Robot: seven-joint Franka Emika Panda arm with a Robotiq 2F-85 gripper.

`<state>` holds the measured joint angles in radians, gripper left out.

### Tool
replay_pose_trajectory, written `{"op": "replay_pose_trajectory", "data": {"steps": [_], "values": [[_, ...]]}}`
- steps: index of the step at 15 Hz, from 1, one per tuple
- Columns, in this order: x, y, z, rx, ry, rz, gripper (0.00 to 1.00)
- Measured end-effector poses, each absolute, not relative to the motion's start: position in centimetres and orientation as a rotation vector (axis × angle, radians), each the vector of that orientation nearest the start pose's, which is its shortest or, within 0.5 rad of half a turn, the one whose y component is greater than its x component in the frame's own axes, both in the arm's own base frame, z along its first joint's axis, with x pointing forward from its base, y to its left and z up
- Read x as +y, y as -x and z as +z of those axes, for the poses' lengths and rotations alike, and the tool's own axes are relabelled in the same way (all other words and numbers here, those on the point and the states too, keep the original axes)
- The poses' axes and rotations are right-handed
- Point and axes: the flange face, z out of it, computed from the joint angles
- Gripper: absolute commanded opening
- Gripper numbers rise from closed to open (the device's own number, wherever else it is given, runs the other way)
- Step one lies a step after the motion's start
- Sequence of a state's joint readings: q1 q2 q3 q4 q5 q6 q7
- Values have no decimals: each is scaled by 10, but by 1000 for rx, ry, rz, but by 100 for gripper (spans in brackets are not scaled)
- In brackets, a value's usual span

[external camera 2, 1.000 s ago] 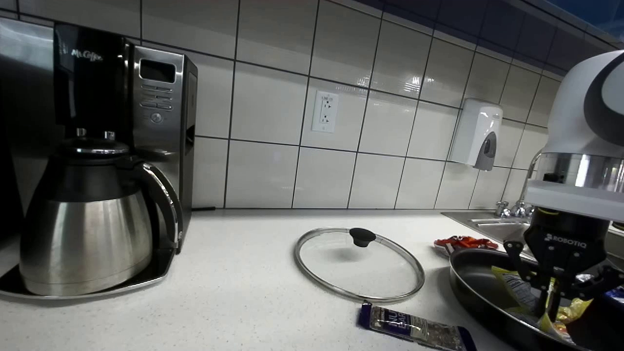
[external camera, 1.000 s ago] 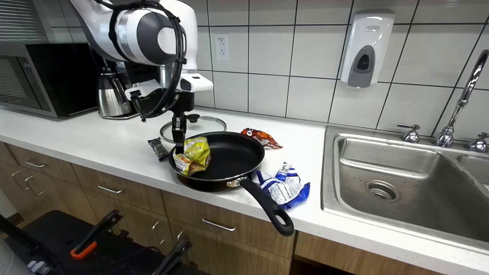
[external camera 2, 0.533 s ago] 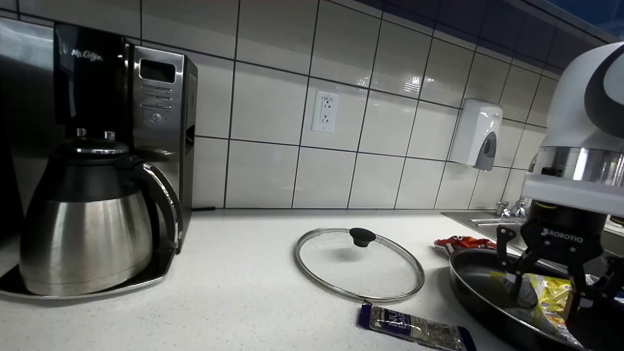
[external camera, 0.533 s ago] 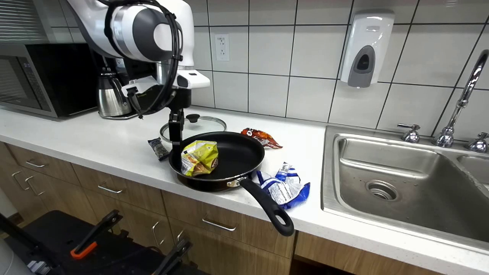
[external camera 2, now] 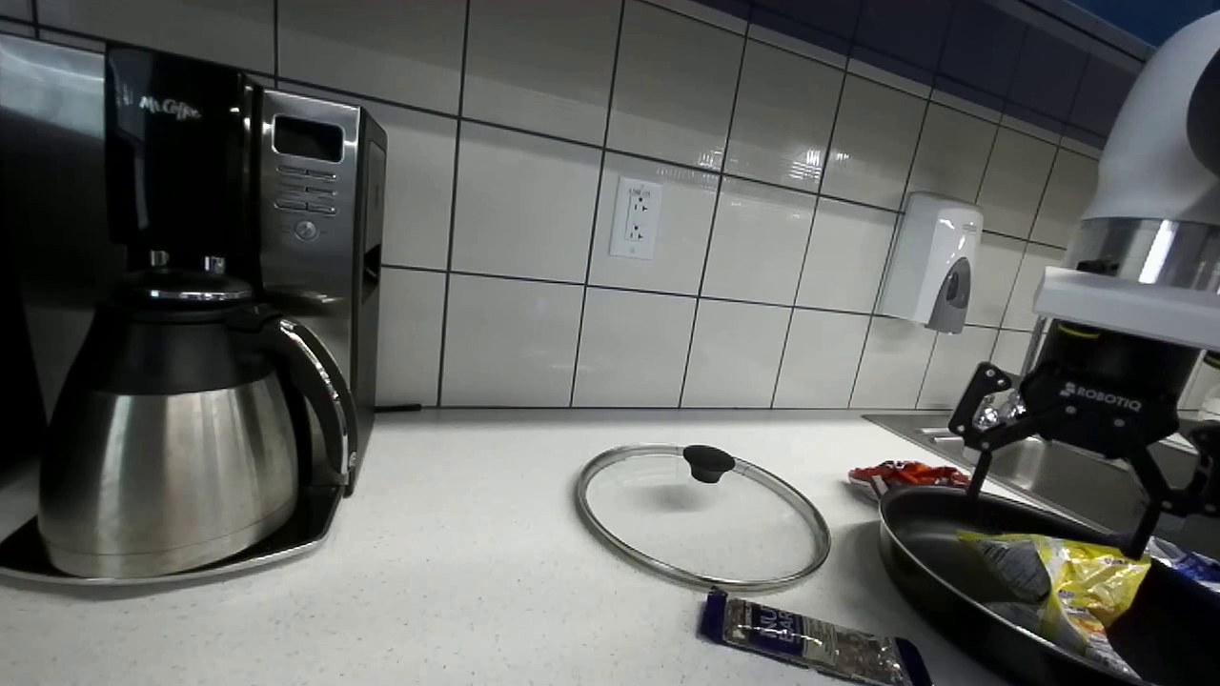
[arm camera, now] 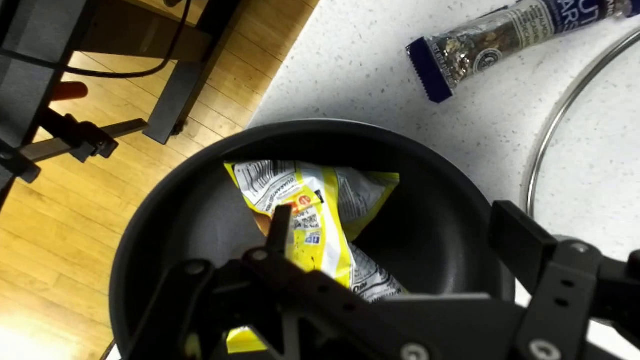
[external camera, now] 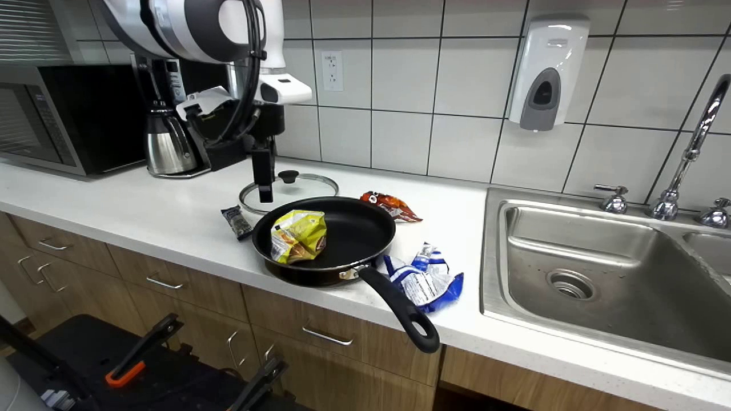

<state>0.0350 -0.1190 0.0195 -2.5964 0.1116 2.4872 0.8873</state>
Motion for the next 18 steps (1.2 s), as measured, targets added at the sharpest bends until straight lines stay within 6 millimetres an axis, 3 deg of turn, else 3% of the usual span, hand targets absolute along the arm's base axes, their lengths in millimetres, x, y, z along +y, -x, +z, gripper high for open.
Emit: {"op": "replay_pose_trajectory", "data": {"steps": [7,18], "values": [[4,-435,329,1385,2758,-43,100],[-1,-436,326,1396,2762,-36,100]]}}
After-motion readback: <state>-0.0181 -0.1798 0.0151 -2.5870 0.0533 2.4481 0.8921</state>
